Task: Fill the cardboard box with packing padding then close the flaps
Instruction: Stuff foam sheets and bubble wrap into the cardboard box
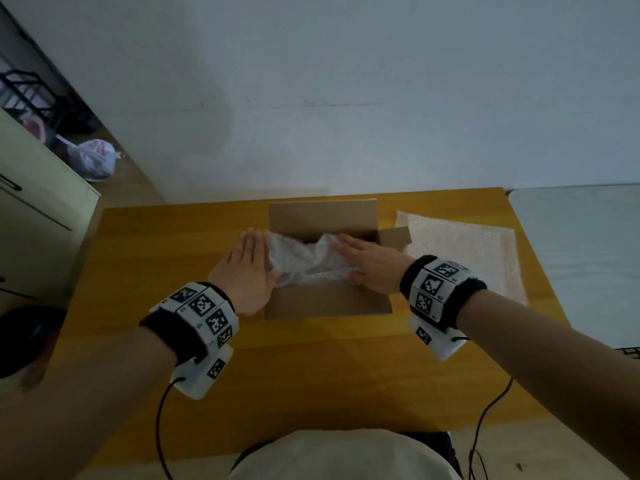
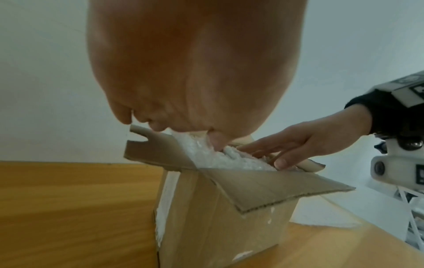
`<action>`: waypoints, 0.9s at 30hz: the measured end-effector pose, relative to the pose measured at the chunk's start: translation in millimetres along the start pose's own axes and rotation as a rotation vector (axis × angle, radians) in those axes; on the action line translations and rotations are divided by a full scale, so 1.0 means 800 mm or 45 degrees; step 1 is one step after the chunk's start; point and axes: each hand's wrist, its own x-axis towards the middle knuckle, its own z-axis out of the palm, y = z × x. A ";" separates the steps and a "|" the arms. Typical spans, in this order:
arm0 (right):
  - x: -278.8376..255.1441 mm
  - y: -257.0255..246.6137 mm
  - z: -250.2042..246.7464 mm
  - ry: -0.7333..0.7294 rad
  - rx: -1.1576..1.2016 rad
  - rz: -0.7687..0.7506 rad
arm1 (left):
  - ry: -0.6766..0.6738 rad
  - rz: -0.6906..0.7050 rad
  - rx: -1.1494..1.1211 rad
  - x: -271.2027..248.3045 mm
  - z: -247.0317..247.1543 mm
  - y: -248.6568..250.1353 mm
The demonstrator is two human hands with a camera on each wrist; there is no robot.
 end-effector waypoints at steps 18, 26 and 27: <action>0.009 -0.003 -0.001 -0.030 0.031 -0.009 | -0.258 0.347 -0.007 0.029 -0.054 0.006; 0.019 -0.003 0.006 -0.027 0.017 0.020 | 0.148 0.432 0.251 0.060 -0.036 0.022; 0.021 -0.003 0.007 -0.026 0.022 0.027 | 0.157 0.432 0.267 0.063 -0.034 0.027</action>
